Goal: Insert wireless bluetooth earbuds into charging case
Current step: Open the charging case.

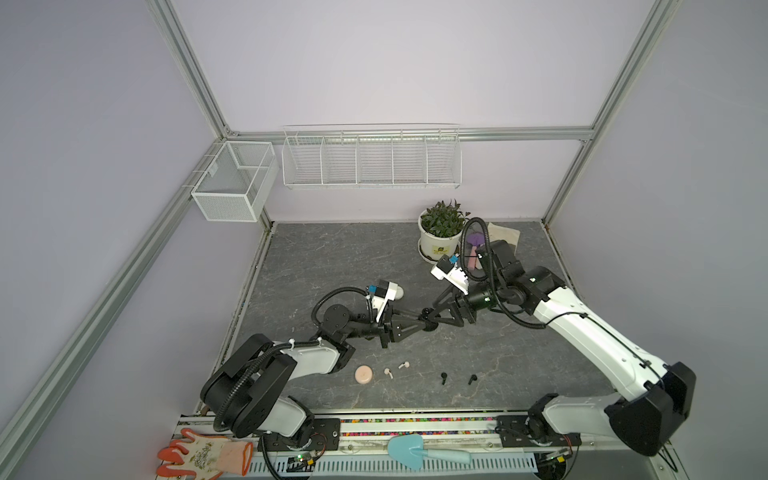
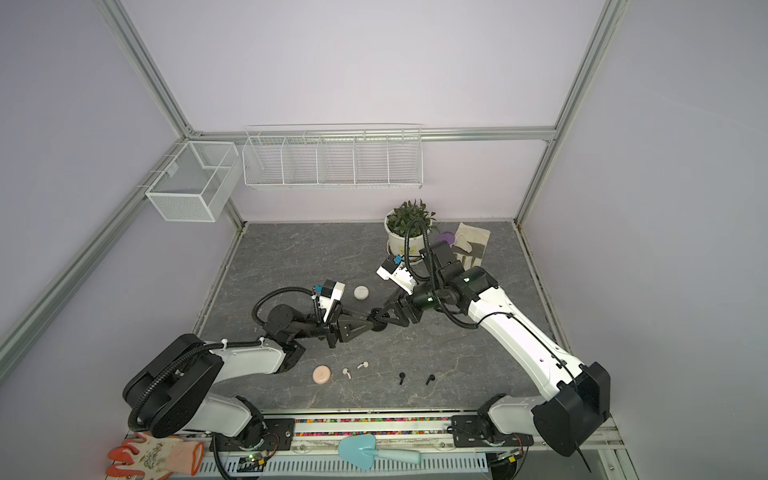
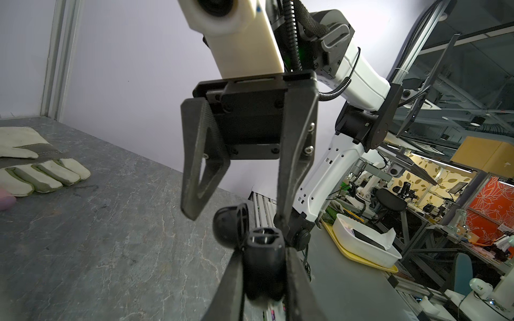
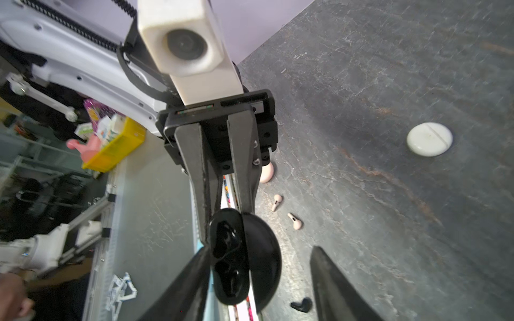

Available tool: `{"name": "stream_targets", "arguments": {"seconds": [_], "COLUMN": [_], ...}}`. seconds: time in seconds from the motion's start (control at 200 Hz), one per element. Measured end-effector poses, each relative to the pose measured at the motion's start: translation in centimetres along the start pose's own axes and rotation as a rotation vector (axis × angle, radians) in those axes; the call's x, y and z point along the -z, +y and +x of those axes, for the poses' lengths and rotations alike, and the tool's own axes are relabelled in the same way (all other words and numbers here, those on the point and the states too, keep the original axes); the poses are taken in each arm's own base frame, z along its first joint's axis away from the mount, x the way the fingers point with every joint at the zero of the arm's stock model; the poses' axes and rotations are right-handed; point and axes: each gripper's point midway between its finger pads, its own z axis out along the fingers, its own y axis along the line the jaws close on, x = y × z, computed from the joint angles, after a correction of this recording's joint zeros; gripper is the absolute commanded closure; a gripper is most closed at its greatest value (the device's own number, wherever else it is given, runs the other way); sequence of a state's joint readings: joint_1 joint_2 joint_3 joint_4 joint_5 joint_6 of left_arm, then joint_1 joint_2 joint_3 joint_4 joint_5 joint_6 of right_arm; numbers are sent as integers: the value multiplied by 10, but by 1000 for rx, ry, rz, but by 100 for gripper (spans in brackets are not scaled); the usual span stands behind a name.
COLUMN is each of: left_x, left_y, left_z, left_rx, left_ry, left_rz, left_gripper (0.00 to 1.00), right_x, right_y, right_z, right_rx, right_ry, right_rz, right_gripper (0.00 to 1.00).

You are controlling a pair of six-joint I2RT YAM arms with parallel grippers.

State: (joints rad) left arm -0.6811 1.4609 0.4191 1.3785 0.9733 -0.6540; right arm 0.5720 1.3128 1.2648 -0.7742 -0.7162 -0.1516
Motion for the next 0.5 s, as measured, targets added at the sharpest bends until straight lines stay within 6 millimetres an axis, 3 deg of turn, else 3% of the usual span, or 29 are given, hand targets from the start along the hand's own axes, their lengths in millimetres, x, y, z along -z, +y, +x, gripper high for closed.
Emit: {"name": "stream_targets", "arguments": {"seconds": [0.115, 0.32, 0.395, 0.5], "left_x": [0, 1, 2, 5], "left_y": [2, 3, 5, 8], "left_z": [-2, -13, -15, -15], "left_rx": [-22, -85, -94, -99], "left_ry": [-11, -51, -64, -80], "left_rz": [-12, -44, -62, -93], "left_gripper": [100, 100, 100, 100], "right_x": [16, 58, 71, 77], "right_y": [-4, -11, -18, -35], "right_z": [-6, 0, 13, 50], "right_rx": [10, -46, -98, -211], "right_ry": [-29, -86, -97, -70], "right_rz": [106, 353, 446, 565], "right_gripper": [18, 18, 19, 22]}}
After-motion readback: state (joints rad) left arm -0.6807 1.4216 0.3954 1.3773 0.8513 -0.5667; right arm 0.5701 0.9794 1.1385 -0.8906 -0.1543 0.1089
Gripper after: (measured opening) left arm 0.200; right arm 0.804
